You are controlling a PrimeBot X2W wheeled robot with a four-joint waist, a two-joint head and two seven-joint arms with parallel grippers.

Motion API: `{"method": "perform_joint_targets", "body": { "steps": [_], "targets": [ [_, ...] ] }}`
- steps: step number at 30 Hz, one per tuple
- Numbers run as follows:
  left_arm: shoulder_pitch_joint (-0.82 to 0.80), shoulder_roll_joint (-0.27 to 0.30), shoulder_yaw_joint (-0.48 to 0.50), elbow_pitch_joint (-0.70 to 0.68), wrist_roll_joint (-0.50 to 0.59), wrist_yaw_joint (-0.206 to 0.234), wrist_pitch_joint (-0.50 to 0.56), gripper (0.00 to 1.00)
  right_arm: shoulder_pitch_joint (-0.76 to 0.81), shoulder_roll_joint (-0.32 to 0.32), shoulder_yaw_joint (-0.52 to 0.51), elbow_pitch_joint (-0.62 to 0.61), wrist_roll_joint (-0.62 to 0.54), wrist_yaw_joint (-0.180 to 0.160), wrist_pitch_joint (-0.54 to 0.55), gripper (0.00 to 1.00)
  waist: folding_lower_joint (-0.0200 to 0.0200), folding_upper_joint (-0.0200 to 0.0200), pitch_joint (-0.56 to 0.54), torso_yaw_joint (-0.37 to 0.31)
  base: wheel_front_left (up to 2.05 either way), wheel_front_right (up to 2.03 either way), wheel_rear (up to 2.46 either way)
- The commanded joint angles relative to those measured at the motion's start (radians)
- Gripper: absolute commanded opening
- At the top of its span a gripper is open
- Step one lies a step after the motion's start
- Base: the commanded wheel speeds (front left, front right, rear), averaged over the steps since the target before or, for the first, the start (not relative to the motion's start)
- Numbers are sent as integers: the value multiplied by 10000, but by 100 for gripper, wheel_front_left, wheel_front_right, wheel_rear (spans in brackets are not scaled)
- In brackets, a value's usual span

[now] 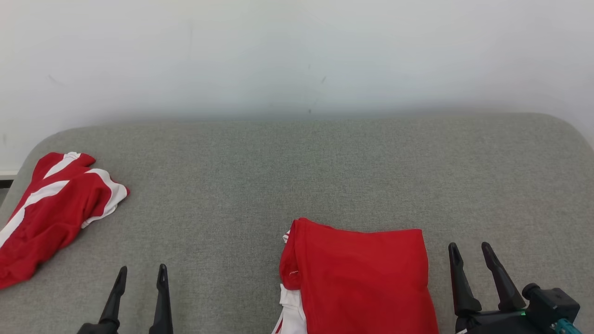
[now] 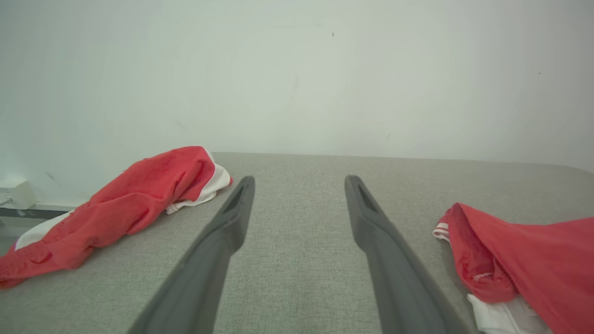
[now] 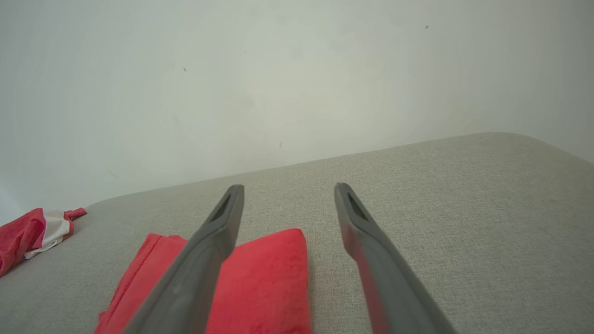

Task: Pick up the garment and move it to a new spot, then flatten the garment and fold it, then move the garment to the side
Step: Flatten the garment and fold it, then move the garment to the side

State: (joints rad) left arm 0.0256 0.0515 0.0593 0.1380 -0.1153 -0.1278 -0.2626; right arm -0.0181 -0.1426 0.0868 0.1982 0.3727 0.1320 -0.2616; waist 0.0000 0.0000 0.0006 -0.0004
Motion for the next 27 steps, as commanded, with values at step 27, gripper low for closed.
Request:
{"method": "perform_joint_targets", "body": {
  "steps": [27],
  "targets": [
    [383, 374, -620, 122, -203, -19, -32, 100, 599, 92, -48, -163, -763, -29, -46, 100, 0, 0, -295, 49, 0, 0, 0]
  ]
}}
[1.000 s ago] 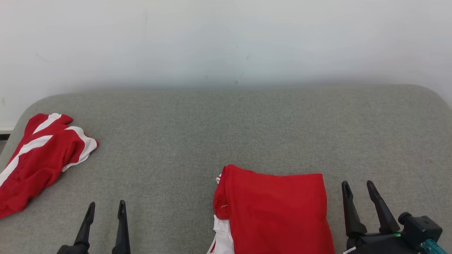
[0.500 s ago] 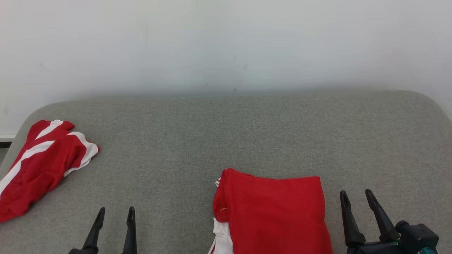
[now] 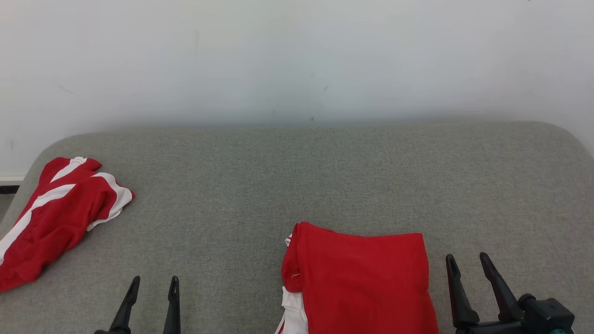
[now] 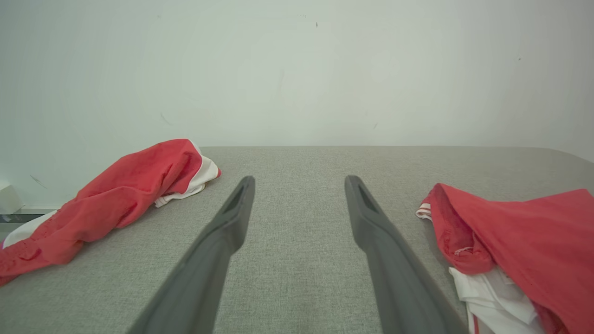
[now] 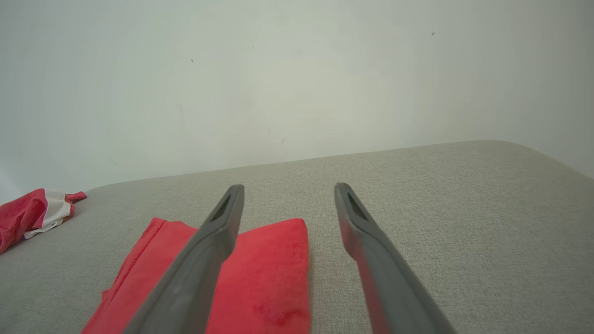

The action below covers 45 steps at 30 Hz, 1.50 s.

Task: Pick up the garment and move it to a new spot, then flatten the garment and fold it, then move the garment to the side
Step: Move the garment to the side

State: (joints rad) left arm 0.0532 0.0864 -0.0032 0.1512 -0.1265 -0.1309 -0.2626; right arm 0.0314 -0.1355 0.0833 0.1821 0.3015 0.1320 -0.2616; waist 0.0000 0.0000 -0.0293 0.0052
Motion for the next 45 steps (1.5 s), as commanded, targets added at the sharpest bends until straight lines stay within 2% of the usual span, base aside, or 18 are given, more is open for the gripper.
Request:
{"method": "perform_joint_targets", "body": {
  "steps": [1, 15, 24, 31, 45],
  "targets": [
    [105, 23, 13, -10, -88, 11, -32, 100, 102, 21, -16, 9, -56, -29, -46, 100, 0, 0, 5, -10, 0, 0, 0],
    [32, -6, 24, 30, -40, 10, -32, 100, 89, -11, -116, 151, -102, -29, -44, 100, 0, 0, 63, 49, 0, 0, 0],
    [-43, -90, -43, 34, -9, 10, -32, 100, -482, -173, -60, 864, -328, -29, 564, 100, 0, 0, 236, 176, 0, 0, 0],
    [-221, -126, -132, 128, -29, 10, -32, 100, -1069, -280, 200, 1887, -298, -29, 967, 100, 0, 0, 490, 442, 0, 0, 0],
    [-488, -140, -75, 231, 18, 10, -32, 100, -2323, -194, 850, 4871, -238, -29, 1136, 100, 0, 0, 794, 666, 0, 0, 0]
  ]
}}
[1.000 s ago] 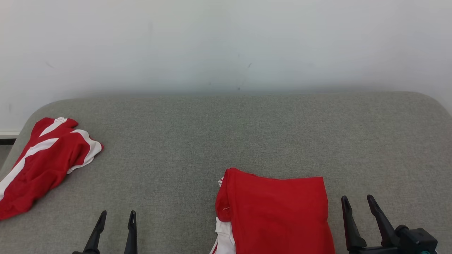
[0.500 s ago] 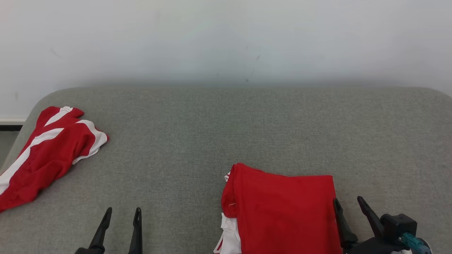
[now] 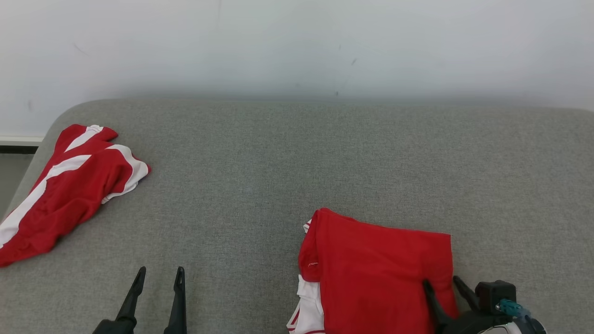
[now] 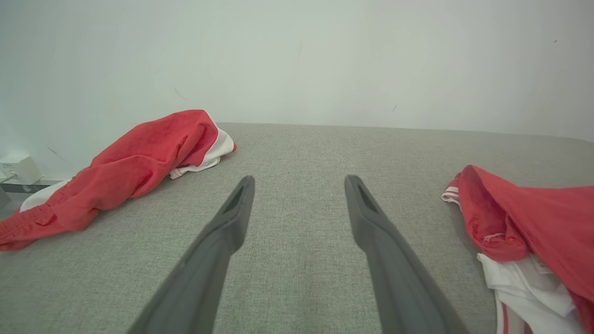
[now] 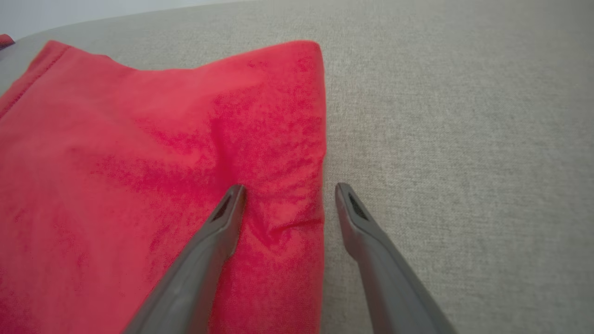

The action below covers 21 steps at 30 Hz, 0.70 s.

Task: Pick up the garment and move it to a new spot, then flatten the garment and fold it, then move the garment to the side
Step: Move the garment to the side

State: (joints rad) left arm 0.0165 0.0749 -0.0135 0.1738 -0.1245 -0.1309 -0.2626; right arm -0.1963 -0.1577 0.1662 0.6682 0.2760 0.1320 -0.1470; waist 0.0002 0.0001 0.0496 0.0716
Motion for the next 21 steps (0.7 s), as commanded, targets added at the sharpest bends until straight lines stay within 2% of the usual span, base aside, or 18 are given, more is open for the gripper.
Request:
{"method": "perform_joint_targets", "body": {
  "steps": [1, 2, 4, 5, 12, 21],
  "targets": [
    [-118, -26, 35, 11, -2, 10, -32, 100, -88, 30, 80, 195, 40, -29, 34, 100, -2, -1, 19, 6, 0, 0, 0],
    [-121, -29, 42, 19, -2, 10, -32, 100, -135, 41, 115, 365, 90, -29, 60, 84, -2, -1, 33, 5, 0, 0, 0],
    [-131, -44, 62, 27, -6, 10, -32, 100, -287, 95, 169, 629, 241, -29, 73, 12, -2, -1, 67, -6, 0, 0, 0],
    [-136, -50, 73, 34, -10, 10, -32, 100, -343, 95, 182, 752, 306, -29, 73, 0, -2, -1, 87, -11, 0, 0, 0],
    [-278, -100, 98, -20, -36, 10, -32, 100, -1124, -142, 493, 1150, 514, -30, -31, 0, -2, -1, 372, -22, 0, 0, 0],
    [-819, -142, 40, -328, 58, 13, -32, 100, -3888, -874, 1317, 1021, 601, -30, 289, 0, -2, -1, 1677, -302, 0, 0, 0]
  ]
}}
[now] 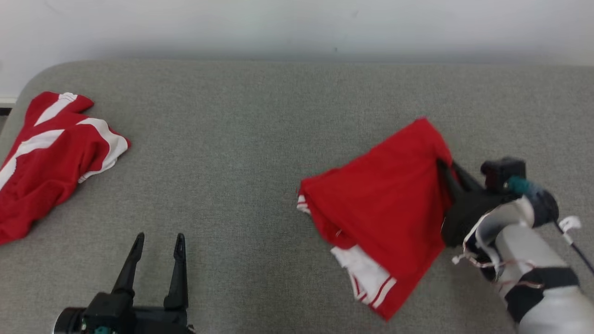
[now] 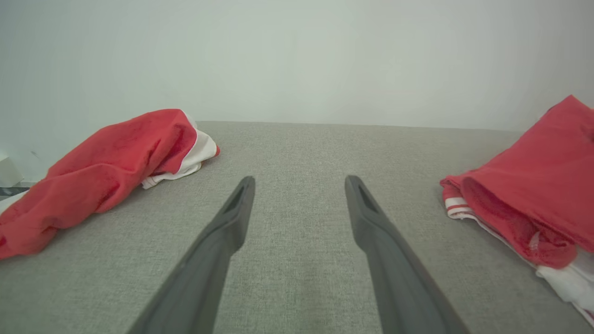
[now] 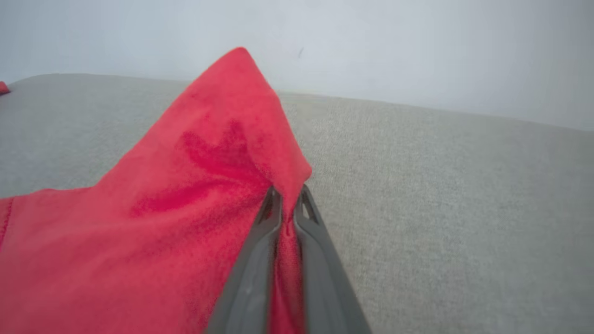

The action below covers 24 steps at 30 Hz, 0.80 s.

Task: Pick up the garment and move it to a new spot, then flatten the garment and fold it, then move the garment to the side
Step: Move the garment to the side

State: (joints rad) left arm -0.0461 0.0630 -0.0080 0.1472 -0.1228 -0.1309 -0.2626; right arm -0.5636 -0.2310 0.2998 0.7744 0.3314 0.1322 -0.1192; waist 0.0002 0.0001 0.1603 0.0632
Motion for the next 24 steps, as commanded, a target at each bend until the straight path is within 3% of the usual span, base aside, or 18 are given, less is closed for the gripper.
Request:
{"method": "perform_joint_targets", "body": {
  "steps": [1, 5, 13, 24],
  "targets": [
    [-300, -31, -40, -158, 64, 13, -30, 100, -600, -269, 29, -43, 93, -32, 73, 0, -2, -1, 795, -278, 0, 0, 0],
    [-784, -32, -110, -511, 117, 14, -32, 100, -2065, -824, 123, -22, 223, -31, 283, 0, -2, -1, 1680, -526, 0, 0, 0],
    [-2250, 625, -711, -806, 160, 13, -32, 100, -4341, -2495, 57, 184, 472, -31, 514, 0, -2, -1, 3480, -1064, 0, 0, 0],
    [-2737, 1303, -856, -1079, 243, 12, -32, 100, -6056, -4113, 53, 748, 396, -31, 836, 0, -2, -1, 4310, -1706, 0, 0, 0]
  ]
}}
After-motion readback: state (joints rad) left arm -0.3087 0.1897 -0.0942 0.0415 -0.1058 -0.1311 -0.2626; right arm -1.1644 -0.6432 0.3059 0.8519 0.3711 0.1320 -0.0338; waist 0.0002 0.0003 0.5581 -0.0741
